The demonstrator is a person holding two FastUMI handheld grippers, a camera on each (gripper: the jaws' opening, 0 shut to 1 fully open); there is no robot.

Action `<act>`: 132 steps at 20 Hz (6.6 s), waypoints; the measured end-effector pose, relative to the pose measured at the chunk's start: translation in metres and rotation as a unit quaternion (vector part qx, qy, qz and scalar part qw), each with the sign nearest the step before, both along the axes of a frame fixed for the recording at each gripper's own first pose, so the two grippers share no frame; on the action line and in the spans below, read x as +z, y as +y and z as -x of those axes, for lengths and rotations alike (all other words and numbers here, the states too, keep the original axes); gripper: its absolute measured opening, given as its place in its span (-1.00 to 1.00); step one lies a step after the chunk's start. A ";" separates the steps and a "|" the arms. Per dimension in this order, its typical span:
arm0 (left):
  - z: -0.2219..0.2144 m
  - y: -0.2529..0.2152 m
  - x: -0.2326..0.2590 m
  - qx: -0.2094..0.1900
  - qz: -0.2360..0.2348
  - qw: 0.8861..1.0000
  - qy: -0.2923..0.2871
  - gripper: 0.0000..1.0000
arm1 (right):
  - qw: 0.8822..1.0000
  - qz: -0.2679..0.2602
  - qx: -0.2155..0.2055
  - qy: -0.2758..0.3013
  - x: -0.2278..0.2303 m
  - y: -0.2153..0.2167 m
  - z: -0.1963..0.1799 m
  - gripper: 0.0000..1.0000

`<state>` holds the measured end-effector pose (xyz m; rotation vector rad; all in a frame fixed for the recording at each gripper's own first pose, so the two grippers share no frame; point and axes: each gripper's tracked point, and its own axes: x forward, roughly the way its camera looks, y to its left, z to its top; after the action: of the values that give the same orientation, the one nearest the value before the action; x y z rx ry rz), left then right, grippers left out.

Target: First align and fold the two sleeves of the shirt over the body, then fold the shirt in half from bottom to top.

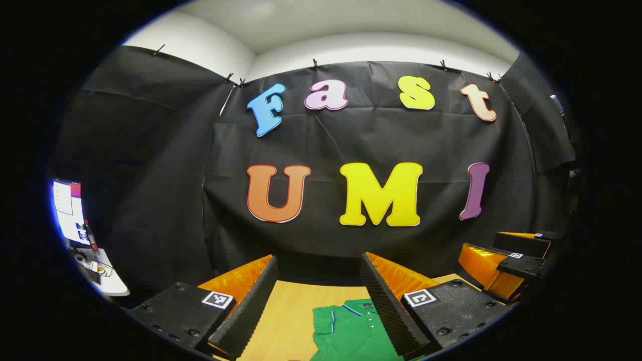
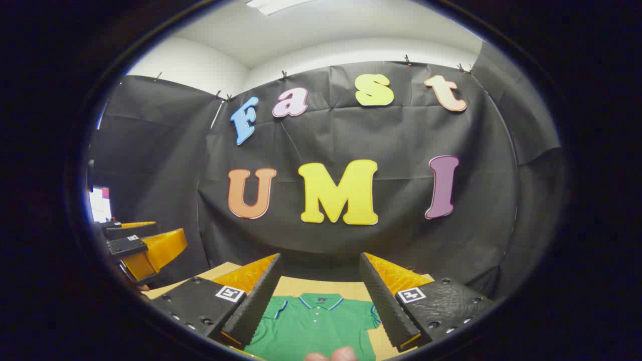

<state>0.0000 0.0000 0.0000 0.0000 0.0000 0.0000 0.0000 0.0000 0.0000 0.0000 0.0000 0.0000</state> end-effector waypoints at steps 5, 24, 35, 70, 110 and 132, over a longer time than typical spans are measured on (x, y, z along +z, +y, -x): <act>-0.005 0.001 -0.002 -0.001 -0.004 1.000 0.004 1.00 | 1.000 0.010 0.008 -0.005 -0.001 0.007 -0.007 0.90; -0.028 -0.014 -0.003 -0.017 -0.010 1.000 0.001 1.00 | 1.000 0.008 -0.012 -0.002 -0.001 -0.018 -0.026 0.89; -0.046 -0.024 -0.009 -0.016 -0.016 1.000 0.002 1.00 | 0.998 0.013 -0.023 0.049 -0.037 -0.055 -0.051 0.90; -0.089 -0.039 -0.053 0.012 -0.048 0.996 0.072 1.00 | 0.890 -0.018 -0.052 0.454 -0.397 -0.196 -0.185 0.22; -0.050 0.010 -0.073 0.043 -0.008 0.992 0.122 1.00 | 0.950 -0.039 0.059 0.304 -0.222 -0.019 -0.172 0.92; -0.170 -0.028 -0.370 -0.066 -0.070 0.881 0.463 1.00 | 0.966 -0.012 -0.063 0.251 -0.148 -0.137 -0.047 0.92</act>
<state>0.1702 -0.0276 -0.3704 0.1455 0.9644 -0.1368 0.0466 -0.1365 -0.1483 0.0237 0.5078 -0.1273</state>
